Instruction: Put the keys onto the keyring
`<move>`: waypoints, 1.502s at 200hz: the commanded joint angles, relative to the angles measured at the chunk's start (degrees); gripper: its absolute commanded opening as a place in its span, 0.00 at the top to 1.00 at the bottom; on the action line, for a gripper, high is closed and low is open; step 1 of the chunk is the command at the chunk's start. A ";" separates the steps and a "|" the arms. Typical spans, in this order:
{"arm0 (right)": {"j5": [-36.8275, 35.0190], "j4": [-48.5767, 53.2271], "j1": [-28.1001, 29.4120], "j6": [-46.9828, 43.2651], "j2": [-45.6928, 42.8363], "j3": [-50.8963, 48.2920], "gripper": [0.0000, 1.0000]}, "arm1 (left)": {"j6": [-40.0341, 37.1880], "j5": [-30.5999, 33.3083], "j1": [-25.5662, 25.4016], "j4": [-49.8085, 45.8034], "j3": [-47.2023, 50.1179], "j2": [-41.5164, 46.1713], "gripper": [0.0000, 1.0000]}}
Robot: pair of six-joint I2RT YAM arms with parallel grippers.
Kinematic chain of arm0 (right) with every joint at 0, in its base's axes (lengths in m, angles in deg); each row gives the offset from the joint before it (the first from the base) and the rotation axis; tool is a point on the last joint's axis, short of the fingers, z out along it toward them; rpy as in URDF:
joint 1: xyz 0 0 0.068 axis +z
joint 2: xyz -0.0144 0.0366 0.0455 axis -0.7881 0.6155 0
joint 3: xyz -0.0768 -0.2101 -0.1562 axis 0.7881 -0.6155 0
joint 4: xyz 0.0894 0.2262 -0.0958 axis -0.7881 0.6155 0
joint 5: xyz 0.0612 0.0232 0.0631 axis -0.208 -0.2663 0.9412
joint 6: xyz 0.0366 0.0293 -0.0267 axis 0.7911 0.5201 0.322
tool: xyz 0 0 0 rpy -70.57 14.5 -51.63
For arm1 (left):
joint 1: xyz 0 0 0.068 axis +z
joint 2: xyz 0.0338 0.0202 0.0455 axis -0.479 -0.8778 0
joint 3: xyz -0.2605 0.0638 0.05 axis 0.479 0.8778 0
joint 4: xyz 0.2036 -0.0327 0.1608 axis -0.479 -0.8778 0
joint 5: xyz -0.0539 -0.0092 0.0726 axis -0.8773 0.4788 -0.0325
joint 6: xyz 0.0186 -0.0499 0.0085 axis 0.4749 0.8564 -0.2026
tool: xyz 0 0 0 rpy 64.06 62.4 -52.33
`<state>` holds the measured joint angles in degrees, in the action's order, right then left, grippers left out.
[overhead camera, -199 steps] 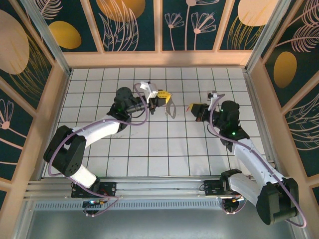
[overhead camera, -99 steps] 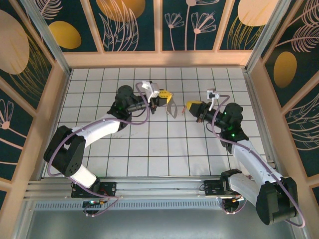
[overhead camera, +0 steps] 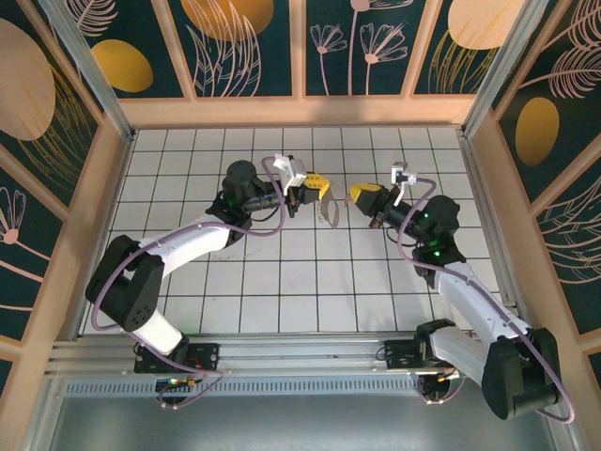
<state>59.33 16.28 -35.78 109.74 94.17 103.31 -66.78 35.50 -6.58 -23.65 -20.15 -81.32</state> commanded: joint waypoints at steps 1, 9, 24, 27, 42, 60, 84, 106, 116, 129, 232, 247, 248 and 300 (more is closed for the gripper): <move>0.78 -4.13 1.15 -1.07 1.05 1.24 1.00 | -1.05 -1.53 -0.58 0.44 -1.97 -0.58 1.00; 0.71 -4.03 1.50 -1.47 1.54 1.71 1.00 | -1.00 -1.74 -0.70 0.13 -2.22 -0.67 1.00; 0.61 -3.91 2.19 -2.00 2.41 2.44 1.00 | -1.06 -1.88 -0.92 -0.35 -2.42 -0.85 1.00; 0.61 -3.91 2.29 -2.09 2.55 2.51 1.00 | -1.01 -1.92 -0.96 -0.40 -2.50 -0.85 1.00; 0.27 -4.00 2.81 -2.47 3.06 2.85 1.00 | -1.01 -2.19 -1.17 -0.78 -2.73 -0.97 1.00; 0.06 -4.21 3.32 -2.71 3.60 3.14 1.00 | -1.06 -2.43 -1.40 -1.15 -2.94 -1.18 1.00; -0.40 -4.27 3.68 -2.93 3.94 3.58 1.00 | -1.13 -2.63 -1.63 -1.58 -3.26 -1.62 1.00; -0.53 -4.15 3.74 -3.07 4.01 3.84 1.00 | -1.11 -2.83 -2.13 -2.01 -3.69 -2.07 1.00; -0.62 -4.17 3.82 -3.15 4.09 4.02 1.00 | -1.09 -2.89 -2.21 -2.19 -3.89 -2.30 1.00; -0.69 -4.14 3.95 -3.27 4.25 4.19 1.00 | -1.10 -2.94 -2.39 -2.29 -4.05 -2.43 1.00; -3.24 -2.50 3.40 -5.14 5.40 3.20 1.00 | -1.01 -3.00 -2.77 -2.11 -4.01 -1.87 1.00; -3.44 -2.63 2.95 -5.13 5.22 2.63 1.00 | -0.84 -3.04 -2.77 -1.79 -3.92 -1.69 1.00; -3.44 -2.63 2.90 -5.13 5.21 2.58 1.00 | -0.83 -3.06 -2.77 -1.78 -3.92 -1.66 1.00; -4.14 -2.62 1.66 -5.04 4.02 0.04 1.00 | 0.05 -3.15 -2.78 -0.46 -3.57 -1.16 1.00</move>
<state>56.73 14.58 -33.10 106.24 99.14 105.03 -66.72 34.01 -8.85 -27.45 -22.43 -83.35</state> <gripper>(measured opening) 0.055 0.055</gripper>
